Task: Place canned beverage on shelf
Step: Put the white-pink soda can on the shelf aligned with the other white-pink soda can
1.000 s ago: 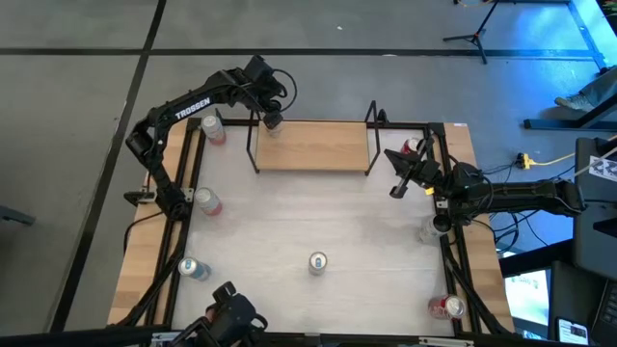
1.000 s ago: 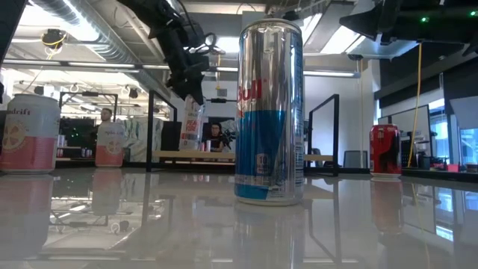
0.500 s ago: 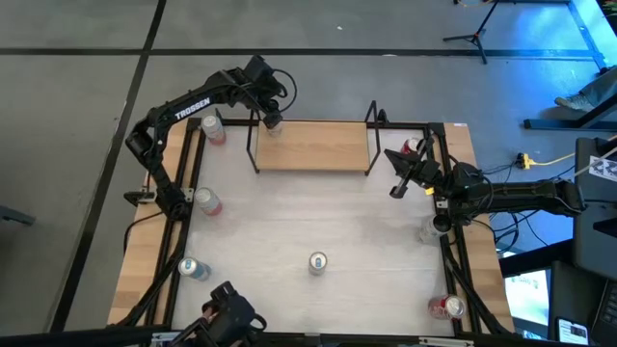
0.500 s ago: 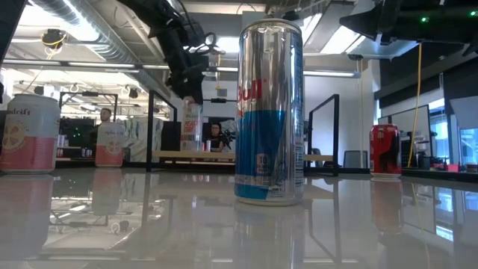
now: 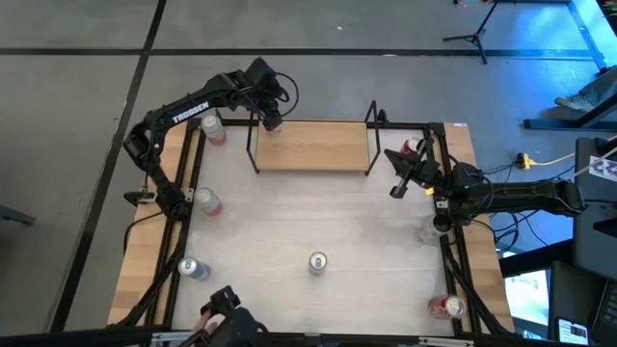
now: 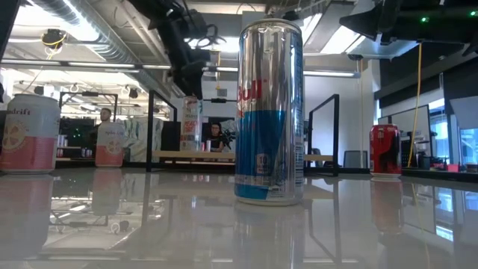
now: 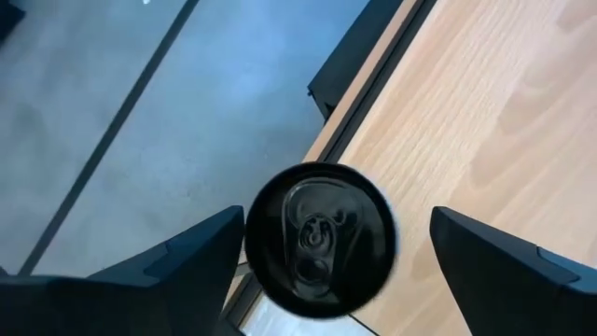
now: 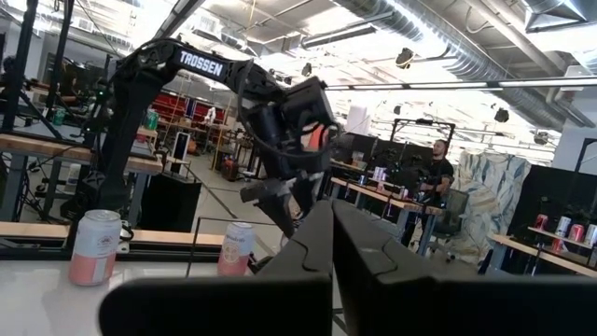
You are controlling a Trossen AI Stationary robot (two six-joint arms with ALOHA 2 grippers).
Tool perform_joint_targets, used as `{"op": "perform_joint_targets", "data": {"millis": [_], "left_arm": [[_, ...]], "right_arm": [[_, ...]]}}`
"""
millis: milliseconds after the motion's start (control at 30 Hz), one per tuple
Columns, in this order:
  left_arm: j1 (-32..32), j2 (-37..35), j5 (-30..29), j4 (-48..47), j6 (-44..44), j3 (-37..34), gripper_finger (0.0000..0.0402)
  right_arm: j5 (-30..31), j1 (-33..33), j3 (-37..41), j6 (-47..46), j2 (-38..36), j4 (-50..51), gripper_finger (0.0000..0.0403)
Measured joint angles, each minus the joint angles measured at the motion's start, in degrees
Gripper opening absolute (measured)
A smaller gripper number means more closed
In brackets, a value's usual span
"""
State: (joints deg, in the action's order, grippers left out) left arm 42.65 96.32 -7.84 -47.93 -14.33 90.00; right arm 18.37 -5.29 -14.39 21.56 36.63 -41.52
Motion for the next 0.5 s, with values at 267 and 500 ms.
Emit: {"op": "perform_joint_targets", "data": {"millis": [267, 500], "left_arm": [[-2.1, -4.4, 3.1, 0.4, 0.7, 0.0, 0.0334], [-9.7, -6.6, 10.7, 0.2, -2.6, 0.1, 0.0333]], "right_arm": [[0.0, 0.0, 0.0, 0.0, 0.0, 0.0, 0.0001], [-1.1, 0.0, 0.0, 0.0, 0.0, 1.4, 0.0001]]}}
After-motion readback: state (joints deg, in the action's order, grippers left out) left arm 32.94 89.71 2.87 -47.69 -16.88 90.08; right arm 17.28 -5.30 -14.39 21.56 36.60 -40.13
